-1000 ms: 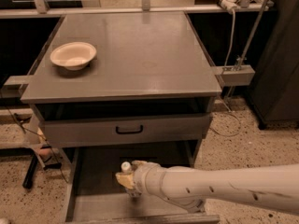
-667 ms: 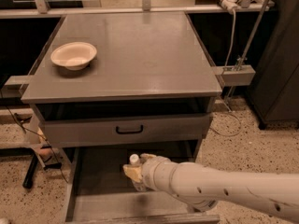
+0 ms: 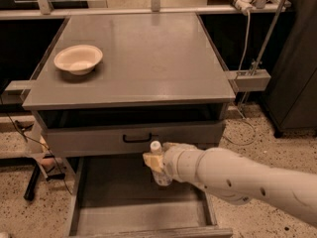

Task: Pick blue plastic bottle from middle drawer and place on counter

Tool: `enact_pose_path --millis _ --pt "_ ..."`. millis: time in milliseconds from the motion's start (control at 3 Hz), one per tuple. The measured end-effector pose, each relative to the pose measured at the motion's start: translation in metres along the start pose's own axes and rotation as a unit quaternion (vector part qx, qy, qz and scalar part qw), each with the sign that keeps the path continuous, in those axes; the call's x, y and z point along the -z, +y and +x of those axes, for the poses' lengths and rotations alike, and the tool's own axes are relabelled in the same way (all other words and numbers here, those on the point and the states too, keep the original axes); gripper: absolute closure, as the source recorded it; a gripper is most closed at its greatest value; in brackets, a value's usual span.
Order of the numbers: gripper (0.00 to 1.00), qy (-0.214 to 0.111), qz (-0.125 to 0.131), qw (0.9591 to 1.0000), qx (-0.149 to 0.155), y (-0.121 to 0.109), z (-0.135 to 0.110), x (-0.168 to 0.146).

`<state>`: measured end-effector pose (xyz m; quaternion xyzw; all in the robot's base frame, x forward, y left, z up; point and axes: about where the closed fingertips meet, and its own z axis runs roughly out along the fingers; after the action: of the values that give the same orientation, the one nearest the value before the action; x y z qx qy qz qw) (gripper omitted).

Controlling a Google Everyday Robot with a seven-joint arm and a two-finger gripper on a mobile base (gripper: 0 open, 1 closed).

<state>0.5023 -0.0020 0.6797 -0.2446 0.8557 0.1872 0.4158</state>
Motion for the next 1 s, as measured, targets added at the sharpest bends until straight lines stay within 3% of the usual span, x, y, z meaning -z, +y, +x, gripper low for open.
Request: enact_pose_path --millis 667,1000 --pt "1.0 -0.008 -0.003 0.9994 0.033 -0.002 -0.061 0.044" --pt "1.0 -0.007 -0.004 0.9994 0.033 -0.001 -0.061 0.044"
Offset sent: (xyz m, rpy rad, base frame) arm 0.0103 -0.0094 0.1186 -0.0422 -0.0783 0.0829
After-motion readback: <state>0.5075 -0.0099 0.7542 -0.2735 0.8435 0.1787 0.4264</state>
